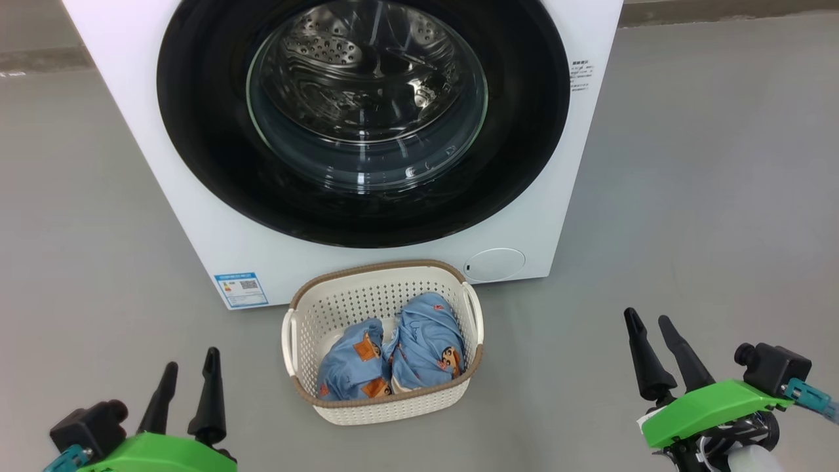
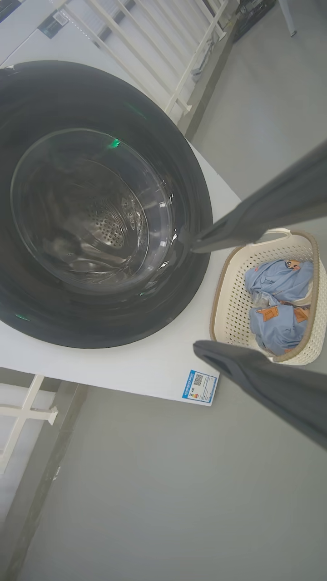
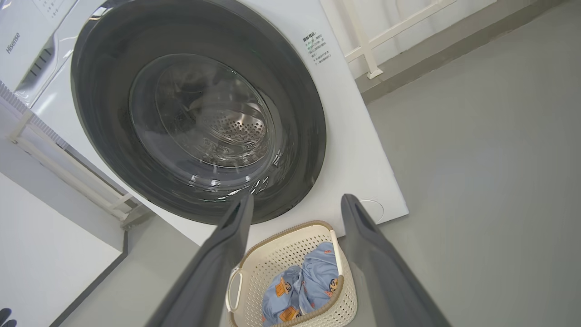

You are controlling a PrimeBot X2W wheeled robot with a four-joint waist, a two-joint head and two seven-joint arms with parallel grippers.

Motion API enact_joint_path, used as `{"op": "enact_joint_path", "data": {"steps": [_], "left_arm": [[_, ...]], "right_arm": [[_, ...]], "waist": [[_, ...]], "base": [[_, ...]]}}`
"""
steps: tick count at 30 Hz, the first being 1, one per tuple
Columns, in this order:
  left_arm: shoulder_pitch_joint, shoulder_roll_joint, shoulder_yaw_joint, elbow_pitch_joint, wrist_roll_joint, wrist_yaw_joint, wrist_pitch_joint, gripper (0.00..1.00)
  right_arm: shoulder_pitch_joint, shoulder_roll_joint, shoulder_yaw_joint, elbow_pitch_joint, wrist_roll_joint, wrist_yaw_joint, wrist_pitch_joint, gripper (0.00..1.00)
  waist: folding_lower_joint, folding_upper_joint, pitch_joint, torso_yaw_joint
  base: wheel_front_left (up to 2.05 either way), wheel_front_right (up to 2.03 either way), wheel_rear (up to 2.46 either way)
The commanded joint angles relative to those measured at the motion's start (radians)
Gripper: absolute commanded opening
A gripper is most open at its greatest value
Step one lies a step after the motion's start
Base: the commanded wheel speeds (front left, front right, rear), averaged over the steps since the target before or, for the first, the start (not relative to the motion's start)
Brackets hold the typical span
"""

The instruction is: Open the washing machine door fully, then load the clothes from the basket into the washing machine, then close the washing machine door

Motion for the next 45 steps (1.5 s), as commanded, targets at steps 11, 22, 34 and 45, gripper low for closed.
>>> {"op": "enact_joint_path", "data": {"steps": [11,22,34,45], "left_arm": [[-0.038,0.03,0.025,-0.025,0.184,-0.002,-0.046,1.0],[-0.045,0.031,0.031,-0.015,0.328,0.01,-0.078,1.0],[-0.055,0.034,0.039,-0.015,0.476,0.019,-0.113,1.0],[-0.044,0.031,0.062,-0.009,0.492,0.038,-0.118,1.0]], "right_arm": [[-0.065,-0.01,0.019,-0.025,-0.191,0.001,-0.03,1.0],[-0.078,0.001,-0.001,-0.019,-0.39,0.002,-0.047,1.0],[-0.091,0.01,-0.011,-0.018,-0.565,0.002,-0.068,1.0],[-0.089,0.021,-0.035,-0.018,-0.6,0.002,-0.067,1.0]], "waist": [[-0.0001,0.0,0.001,0.002],[-0.0001,0.0,0.003,0.003],[-0.0001,0.0,-0.002,0.002],[-0.0001,0.0,-0.005,0.003]], "base": [[0.0,0.0,0.0],[0.0,0.0,0.0],[0.0,0.0,0.0],[0.0,0.0,0.0]]}}
